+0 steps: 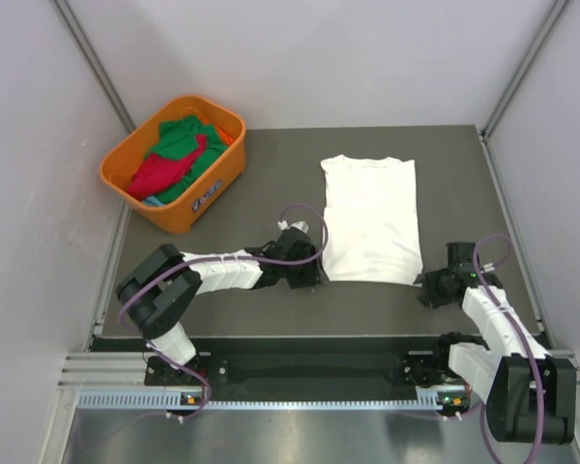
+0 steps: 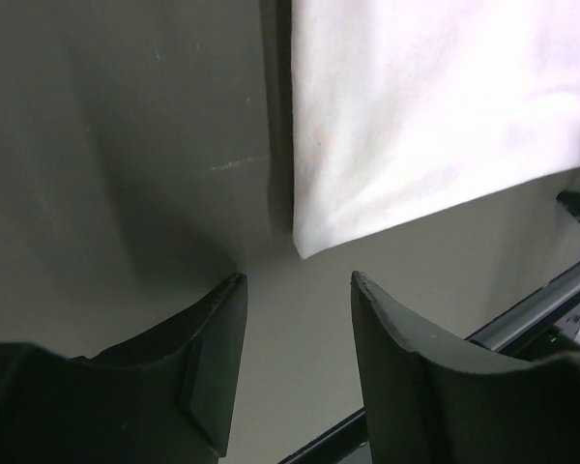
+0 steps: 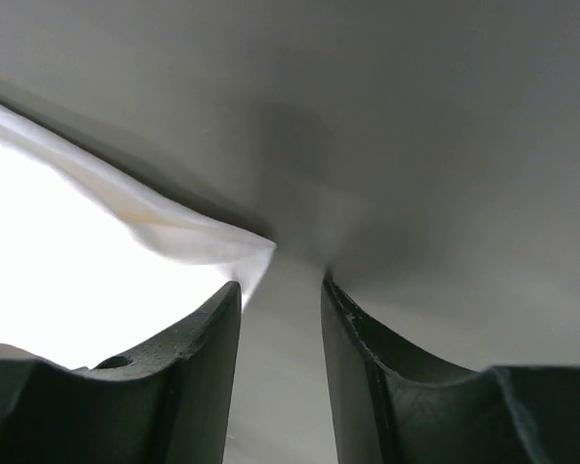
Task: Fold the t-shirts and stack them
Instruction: Fold the tshirt
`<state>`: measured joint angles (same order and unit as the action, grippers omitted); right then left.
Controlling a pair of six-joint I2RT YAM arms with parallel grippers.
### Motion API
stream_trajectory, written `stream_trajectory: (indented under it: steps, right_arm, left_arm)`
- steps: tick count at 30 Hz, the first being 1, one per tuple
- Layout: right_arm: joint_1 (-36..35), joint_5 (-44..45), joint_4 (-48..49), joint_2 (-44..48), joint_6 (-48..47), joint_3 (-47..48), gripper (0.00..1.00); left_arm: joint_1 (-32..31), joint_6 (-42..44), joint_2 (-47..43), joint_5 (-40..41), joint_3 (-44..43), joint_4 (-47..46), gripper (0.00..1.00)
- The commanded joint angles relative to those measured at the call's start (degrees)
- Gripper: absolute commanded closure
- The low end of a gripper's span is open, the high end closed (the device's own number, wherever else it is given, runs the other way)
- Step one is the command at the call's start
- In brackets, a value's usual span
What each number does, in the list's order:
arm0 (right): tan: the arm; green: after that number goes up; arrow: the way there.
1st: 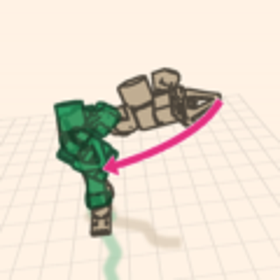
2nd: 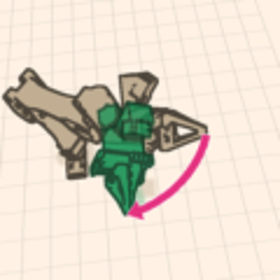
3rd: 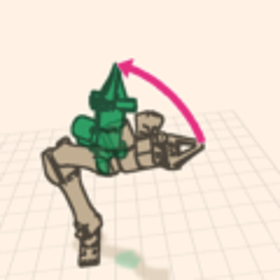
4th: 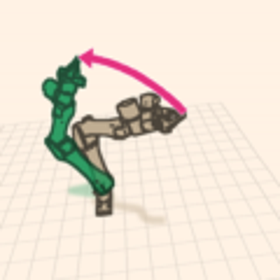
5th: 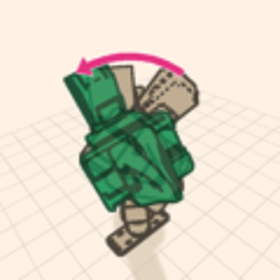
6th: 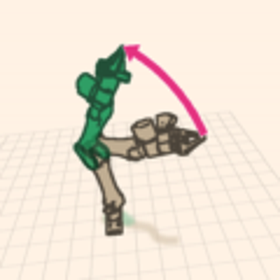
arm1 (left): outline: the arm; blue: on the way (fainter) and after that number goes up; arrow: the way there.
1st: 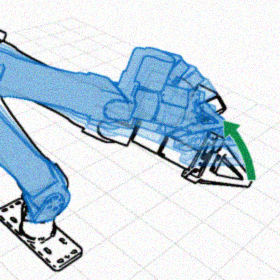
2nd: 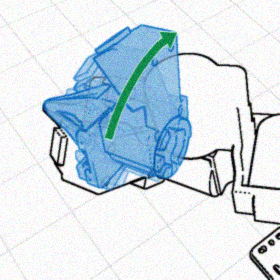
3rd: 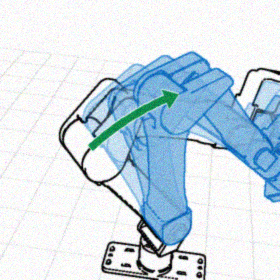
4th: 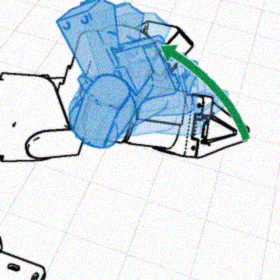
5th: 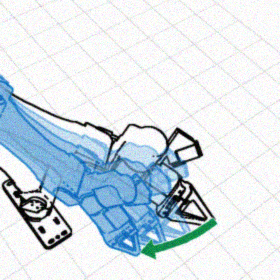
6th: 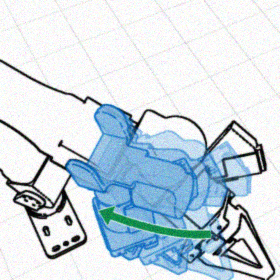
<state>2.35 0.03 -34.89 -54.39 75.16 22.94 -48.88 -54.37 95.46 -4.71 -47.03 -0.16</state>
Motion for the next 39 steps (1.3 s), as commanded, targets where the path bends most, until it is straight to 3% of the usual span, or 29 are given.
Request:
stream_trajectory:
  steps: [1,7,11,14,15,17,25,30,35,39]
  right_arm:
    - [-0.4,0.9,3.3,0.0,4.0,-1.6,0.60]
    - [-0.4,3.4,4.1,-1.2,5.8,-1.3,0.59]
    - [-0.4,3.7,4.3,-2.3,6.1,-1.2,0.60]
    - [-0.4,4.4,4.8,-3.4,5.6,-1.3,0.72]
    - [-0.4,5.0,4.8,-3.4,5.4,-1.3,0.87]
    - [-0.4,5.4,4.7,-3.2,4.7,-1.4,1.00]
    - [-0.4,5.3,3.5,1.4,2.5,-3.1,1.00]
    - [-0.4,4.9,3.8,3.7,1.0,-4.9,1.00]
    - [-0.4,3.7,5.4,3.2,-0.2,-5.8,1.00]
    - [-0.4,3.7,5.5,2.7,-1.2,-5.7,1.00]
  left_arm:
    - [-1.0,-6.0,-2.1,4.2,-1.1,-1.3,0.47]
    - [-1.9,-12.2,-3.6,10.0,-0.7,-0.1,0.41]
    - [-2.9,-7.3,-3.4,12.4,-3.1,3.4,0.42]
    - [-3.1,-4.8,-2.9,12.3,-3.7,3.5,0.44]
    - [-3.2,-4.3,-2.9,12.2,-3.4,3.2,0.45]
    - [-3.2,-2.9,-2.7,11.0,-2.5,2.1,0.46]
    - [-3.4,-9.7,-2.2,11.5,-1.3,2.3,0.46]
    - [-4.3,-5.3,-0.4,13.2,-3.3,3.1,0.50]
    - [-4.6,-4.2,0.1,9.1,-1.5,-2.1,0.53]
    - [-4.8,-4.7,0.2,10.1,-1.1,-0.4,0.54]
